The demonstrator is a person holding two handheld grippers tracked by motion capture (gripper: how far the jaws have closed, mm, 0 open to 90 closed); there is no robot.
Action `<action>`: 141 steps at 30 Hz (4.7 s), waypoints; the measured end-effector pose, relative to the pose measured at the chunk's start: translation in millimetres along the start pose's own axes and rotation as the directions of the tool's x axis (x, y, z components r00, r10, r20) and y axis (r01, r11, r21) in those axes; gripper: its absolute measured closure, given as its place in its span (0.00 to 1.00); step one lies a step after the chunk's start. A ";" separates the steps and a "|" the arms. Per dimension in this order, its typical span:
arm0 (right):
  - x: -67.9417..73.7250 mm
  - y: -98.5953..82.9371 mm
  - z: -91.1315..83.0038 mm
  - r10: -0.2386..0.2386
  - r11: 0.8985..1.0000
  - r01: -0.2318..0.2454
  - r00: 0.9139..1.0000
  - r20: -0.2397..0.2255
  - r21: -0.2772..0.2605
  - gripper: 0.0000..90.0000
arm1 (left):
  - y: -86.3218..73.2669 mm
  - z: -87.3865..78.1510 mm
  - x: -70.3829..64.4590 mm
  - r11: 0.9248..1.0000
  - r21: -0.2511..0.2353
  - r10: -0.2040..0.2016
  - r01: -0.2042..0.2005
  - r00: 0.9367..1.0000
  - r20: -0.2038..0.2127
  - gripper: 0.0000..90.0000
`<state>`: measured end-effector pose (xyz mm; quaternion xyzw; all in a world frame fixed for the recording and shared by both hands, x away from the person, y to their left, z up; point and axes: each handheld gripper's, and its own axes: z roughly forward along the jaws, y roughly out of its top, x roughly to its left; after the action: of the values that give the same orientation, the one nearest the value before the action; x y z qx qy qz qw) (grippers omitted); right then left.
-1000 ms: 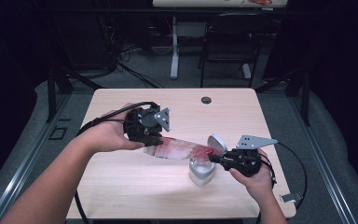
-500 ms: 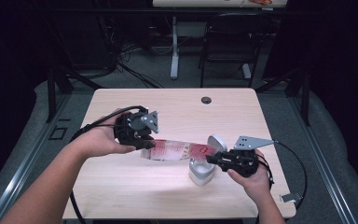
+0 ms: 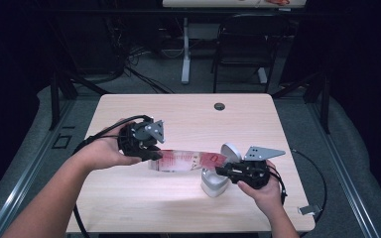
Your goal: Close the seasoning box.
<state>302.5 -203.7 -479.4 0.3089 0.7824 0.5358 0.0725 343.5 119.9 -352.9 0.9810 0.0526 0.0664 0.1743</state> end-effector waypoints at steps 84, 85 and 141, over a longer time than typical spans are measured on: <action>42.5 91.9 25.3 -0.306 0.933 0.291 0.951 0.044 0.214 1.00 | -94.4 89.9 4.1 0.963 -0.151 -0.218 0.221 0.975 0.036 0.91; 43.2 94.1 26.4 -0.309 0.932 0.294 0.950 0.044 0.212 1.00 | -95.1 90.9 5.3 0.962 -0.155 -0.223 0.226 0.974 0.035 0.91; 79.1 121.4 88.0 -0.517 0.798 0.457 0.854 0.055 0.393 1.00 | -136.0 142.6 0.1 0.842 -0.296 -0.473 0.450 0.881 -0.006 0.67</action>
<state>327.7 -60.9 -391.5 0.1465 0.9128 0.3171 0.2118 353.9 199.1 -533.1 0.9003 0.2837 0.0679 0.3230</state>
